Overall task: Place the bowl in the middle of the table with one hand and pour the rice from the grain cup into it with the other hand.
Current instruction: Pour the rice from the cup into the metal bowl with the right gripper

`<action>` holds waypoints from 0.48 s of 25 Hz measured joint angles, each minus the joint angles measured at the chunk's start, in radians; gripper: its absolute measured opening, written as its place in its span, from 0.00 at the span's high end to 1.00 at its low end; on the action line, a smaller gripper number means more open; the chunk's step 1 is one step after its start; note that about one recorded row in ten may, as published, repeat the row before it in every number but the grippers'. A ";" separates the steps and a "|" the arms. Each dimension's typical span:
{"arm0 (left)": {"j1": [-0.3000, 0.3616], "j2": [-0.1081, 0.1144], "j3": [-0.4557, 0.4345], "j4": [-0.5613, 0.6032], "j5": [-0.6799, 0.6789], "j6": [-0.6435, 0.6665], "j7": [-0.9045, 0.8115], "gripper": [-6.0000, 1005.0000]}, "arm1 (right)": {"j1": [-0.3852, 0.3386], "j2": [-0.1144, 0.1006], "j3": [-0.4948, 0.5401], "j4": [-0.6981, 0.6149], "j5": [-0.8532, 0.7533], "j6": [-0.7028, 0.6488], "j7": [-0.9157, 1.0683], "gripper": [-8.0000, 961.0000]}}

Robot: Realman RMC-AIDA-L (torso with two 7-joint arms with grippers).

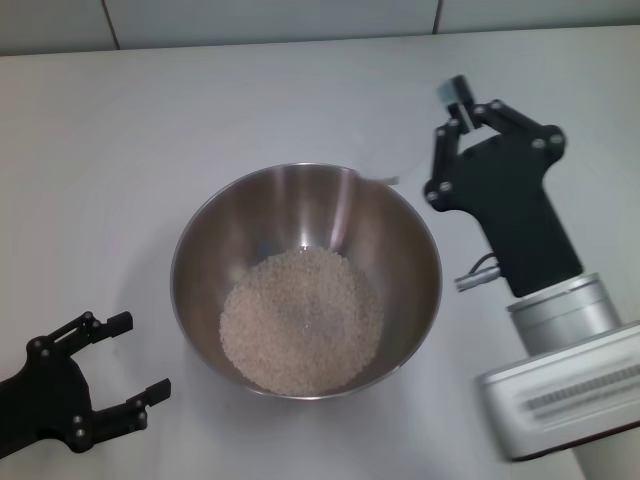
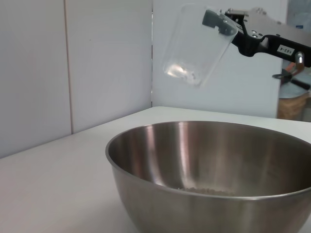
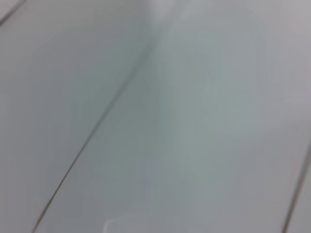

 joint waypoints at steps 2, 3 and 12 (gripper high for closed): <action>0.000 0.000 0.000 0.000 0.000 0.001 0.000 0.14 | -0.012 -0.001 0.021 -0.021 0.002 0.001 0.156 0.95; -0.001 -0.001 0.000 0.000 0.000 0.001 0.000 0.14 | -0.017 -0.001 0.035 -0.039 0.003 0.001 0.249 0.95; -0.005 -0.002 -0.001 0.000 0.000 0.001 0.000 0.14 | -0.006 0.009 0.144 -0.258 0.004 -0.001 0.624 0.94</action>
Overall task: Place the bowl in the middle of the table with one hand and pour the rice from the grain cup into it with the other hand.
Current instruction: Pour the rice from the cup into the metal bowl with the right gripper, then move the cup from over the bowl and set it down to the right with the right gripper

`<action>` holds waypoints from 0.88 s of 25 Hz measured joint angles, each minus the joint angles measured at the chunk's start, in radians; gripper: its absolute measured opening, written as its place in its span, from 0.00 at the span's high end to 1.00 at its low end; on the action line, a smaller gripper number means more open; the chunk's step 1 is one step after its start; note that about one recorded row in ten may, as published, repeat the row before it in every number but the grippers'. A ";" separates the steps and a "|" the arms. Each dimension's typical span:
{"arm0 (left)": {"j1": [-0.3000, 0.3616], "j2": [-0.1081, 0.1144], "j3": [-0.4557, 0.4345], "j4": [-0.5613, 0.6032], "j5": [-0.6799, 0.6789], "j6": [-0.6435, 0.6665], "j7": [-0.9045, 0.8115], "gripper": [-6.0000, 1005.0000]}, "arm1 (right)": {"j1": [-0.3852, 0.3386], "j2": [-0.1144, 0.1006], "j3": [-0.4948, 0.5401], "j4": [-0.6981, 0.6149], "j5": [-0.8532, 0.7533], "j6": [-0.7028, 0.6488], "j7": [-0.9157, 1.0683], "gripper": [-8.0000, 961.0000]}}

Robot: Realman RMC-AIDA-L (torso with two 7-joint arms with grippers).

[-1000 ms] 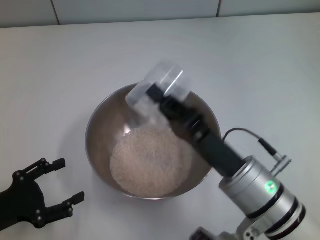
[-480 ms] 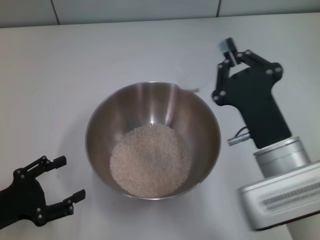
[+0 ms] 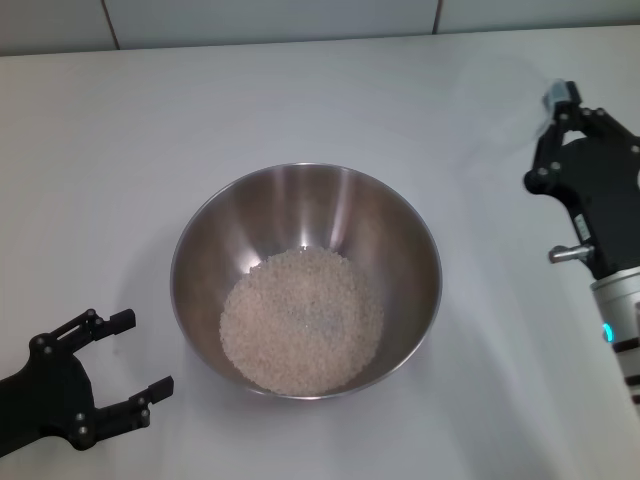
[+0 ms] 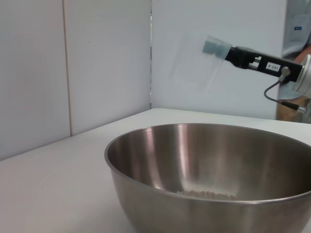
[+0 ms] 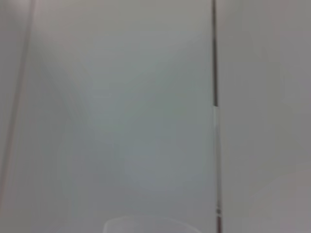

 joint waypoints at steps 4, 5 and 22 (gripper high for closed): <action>-0.001 -0.001 0.000 0.000 0.000 0.000 0.000 0.14 | 0.023 0.001 0.041 -0.089 0.001 0.044 0.088 0.94; -0.001 -0.001 0.000 0.000 0.000 0.000 0.000 0.14 | 0.044 0.002 0.046 -0.133 0.002 0.081 0.130 0.94; -0.002 -0.001 0.003 0.000 0.000 -0.006 -0.010 0.14 | 0.155 0.004 -0.019 -0.222 -0.016 0.387 0.184 0.93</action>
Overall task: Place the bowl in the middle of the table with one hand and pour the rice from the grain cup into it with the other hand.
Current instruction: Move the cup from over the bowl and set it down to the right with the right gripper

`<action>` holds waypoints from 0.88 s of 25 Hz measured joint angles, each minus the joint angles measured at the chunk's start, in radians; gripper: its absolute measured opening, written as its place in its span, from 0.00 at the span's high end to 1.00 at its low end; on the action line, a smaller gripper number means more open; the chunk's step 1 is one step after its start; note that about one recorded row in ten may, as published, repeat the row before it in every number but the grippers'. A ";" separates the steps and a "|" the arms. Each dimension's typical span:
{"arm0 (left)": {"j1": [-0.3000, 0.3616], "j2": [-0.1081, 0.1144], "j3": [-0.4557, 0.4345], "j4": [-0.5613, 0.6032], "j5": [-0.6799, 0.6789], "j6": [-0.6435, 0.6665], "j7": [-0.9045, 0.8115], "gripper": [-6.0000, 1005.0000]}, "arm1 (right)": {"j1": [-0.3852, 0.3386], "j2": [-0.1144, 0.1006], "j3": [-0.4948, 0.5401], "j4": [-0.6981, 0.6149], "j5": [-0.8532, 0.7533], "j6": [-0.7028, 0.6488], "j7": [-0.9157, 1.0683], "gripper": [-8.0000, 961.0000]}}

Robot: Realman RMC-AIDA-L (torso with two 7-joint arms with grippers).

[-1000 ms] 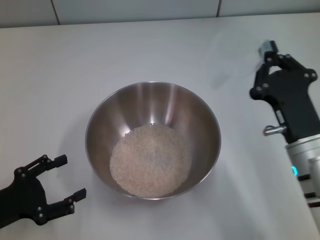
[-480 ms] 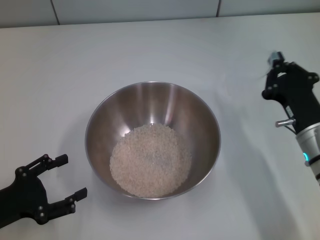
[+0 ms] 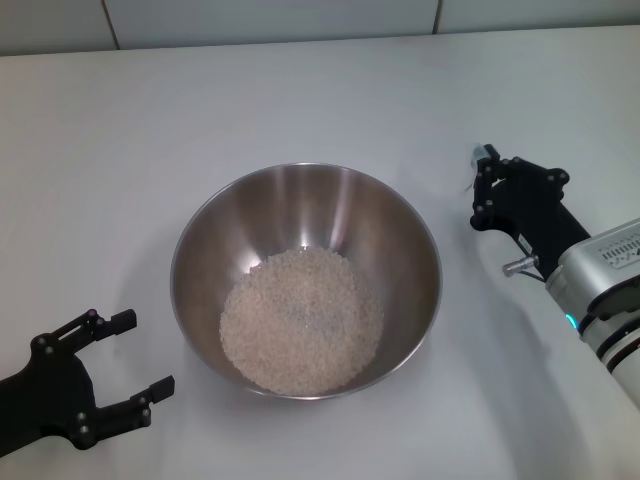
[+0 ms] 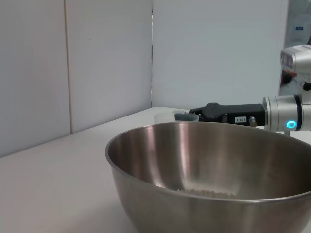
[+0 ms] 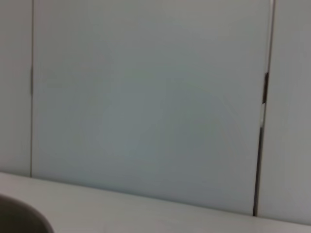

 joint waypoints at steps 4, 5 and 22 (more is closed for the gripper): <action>0.000 0.000 0.000 0.000 0.000 0.000 -0.001 0.14 | 0.002 0.001 -0.007 -0.004 -0.005 0.013 0.000 0.93; 0.000 0.000 0.000 0.000 0.000 0.000 -0.001 0.14 | 0.002 0.001 -0.012 -0.004 -0.005 0.015 0.000 0.93; -0.001 0.000 0.000 0.000 0.000 0.000 -0.001 0.14 | 0.019 0.000 -0.057 0.004 -0.007 0.074 0.006 0.92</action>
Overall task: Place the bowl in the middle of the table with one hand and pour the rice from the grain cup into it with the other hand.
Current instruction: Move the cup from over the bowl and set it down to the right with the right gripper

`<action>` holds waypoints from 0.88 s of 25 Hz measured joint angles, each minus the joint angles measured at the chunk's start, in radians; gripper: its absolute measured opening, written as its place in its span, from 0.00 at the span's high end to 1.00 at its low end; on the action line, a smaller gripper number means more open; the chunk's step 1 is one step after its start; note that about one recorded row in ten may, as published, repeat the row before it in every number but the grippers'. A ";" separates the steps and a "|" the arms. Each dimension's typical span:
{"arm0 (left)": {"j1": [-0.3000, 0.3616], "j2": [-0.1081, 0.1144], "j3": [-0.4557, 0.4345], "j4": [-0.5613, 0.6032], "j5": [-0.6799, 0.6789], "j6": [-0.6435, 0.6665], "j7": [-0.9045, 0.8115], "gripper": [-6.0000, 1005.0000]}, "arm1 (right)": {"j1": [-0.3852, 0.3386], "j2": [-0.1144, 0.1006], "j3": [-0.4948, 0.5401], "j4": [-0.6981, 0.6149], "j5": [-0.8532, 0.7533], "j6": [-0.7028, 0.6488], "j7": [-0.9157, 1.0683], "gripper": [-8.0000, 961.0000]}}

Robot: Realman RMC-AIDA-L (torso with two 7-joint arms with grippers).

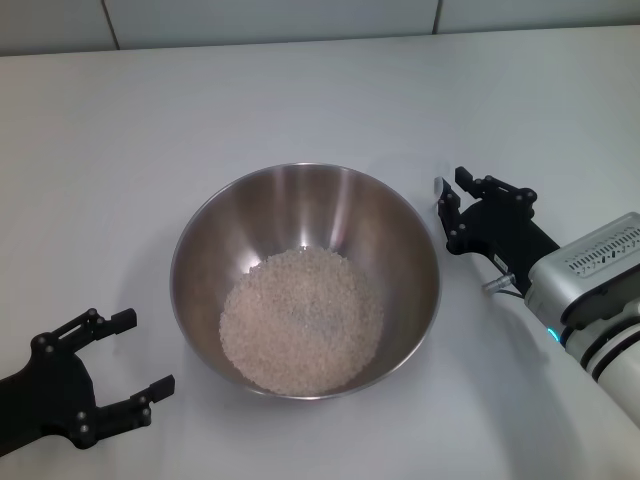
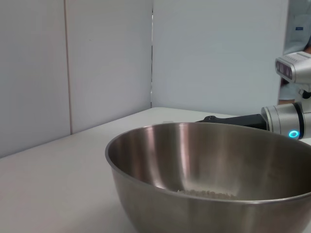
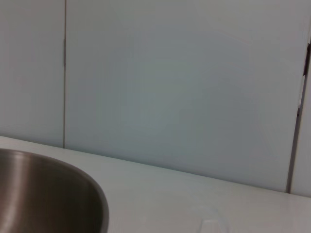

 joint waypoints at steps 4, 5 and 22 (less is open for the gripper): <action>0.000 0.000 0.001 0.000 0.000 0.000 -0.001 0.14 | -0.012 -0.001 0.001 0.012 0.000 -0.003 0.001 0.68; 0.000 0.000 0.002 0.000 0.000 0.000 -0.001 0.14 | -0.018 -0.002 0.002 0.018 0.000 -0.007 0.001 0.66; 0.010 0.001 -0.002 0.000 0.000 0.006 0.000 0.14 | -0.183 -0.037 -0.118 -0.187 -0.234 -0.444 0.326 0.31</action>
